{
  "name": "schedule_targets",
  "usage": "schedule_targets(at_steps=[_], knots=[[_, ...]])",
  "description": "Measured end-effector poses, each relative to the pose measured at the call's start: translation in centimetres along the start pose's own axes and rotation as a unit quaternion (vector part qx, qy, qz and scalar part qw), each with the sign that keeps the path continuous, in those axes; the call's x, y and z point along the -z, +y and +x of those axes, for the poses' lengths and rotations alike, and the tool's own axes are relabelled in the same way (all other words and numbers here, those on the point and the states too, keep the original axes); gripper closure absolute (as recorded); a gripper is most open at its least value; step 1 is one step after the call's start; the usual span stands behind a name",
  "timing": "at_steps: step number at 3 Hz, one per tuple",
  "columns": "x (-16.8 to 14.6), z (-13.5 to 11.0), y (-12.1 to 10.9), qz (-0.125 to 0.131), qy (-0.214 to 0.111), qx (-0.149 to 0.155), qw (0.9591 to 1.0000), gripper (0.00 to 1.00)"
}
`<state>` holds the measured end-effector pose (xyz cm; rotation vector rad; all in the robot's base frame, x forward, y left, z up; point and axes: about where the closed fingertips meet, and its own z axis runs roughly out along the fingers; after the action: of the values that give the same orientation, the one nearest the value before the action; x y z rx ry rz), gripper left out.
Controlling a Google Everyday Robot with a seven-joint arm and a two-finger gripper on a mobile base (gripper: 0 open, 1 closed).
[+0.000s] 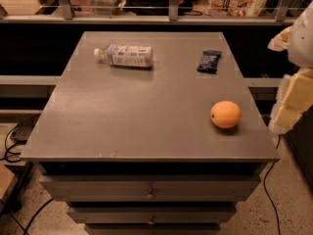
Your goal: Place blue plastic bottle upright
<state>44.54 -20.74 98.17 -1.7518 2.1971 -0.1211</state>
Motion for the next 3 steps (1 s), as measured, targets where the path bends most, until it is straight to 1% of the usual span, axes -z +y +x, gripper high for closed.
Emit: schedule_targets(at_steps=[1, 2, 3], knots=[[-0.3, -4.8, -2.0, 0.003, -0.027, 0.055, 0.9981, 0.0], [-0.2, -9.8, -4.1, 0.003, -0.072, 0.106, 0.9917, 0.0], [-0.2, -9.9, -4.1, 0.003, -0.072, 0.106, 0.9917, 0.0]])
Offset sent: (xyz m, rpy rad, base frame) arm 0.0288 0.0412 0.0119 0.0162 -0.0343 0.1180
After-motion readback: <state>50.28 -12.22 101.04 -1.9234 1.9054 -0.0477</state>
